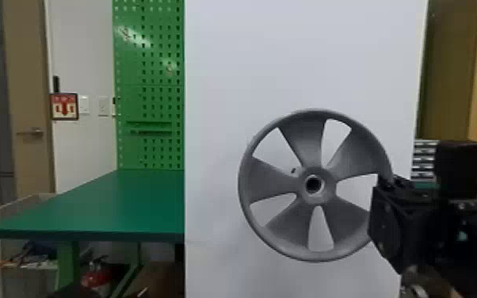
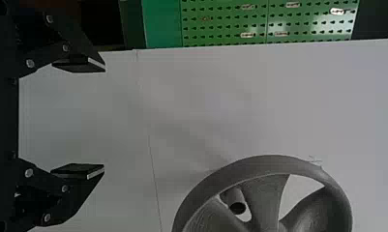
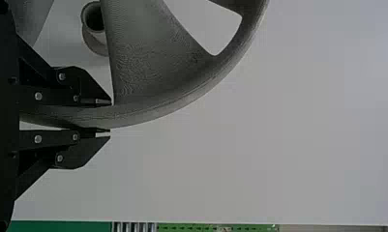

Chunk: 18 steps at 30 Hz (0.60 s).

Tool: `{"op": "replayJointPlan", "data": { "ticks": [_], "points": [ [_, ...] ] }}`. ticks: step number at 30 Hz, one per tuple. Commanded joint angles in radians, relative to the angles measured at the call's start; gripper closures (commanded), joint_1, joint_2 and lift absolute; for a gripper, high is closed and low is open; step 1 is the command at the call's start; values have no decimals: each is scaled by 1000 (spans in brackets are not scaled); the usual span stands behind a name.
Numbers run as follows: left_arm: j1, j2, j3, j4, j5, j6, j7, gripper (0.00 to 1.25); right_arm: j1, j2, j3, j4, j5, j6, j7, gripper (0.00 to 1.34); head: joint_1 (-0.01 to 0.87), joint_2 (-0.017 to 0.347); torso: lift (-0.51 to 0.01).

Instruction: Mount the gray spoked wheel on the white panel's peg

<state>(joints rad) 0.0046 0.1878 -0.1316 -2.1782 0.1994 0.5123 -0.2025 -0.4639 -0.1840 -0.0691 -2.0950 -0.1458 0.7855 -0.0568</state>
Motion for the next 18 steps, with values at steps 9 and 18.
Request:
{"op": "replayJointPlan", "data": {
  "ticks": [9, 18],
  "points": [
    [0, -1, 0, 0, 0, 0, 0, 504, -10, 0, 2, 59, 2, -54, 0, 1165, 123, -8, -404],
    [2, 1, -2, 0, -1, 0, 0, 504, -25, -2, 6, 104, 3, -78, 3, 1165, 123, -8, -404]
  ]
}}
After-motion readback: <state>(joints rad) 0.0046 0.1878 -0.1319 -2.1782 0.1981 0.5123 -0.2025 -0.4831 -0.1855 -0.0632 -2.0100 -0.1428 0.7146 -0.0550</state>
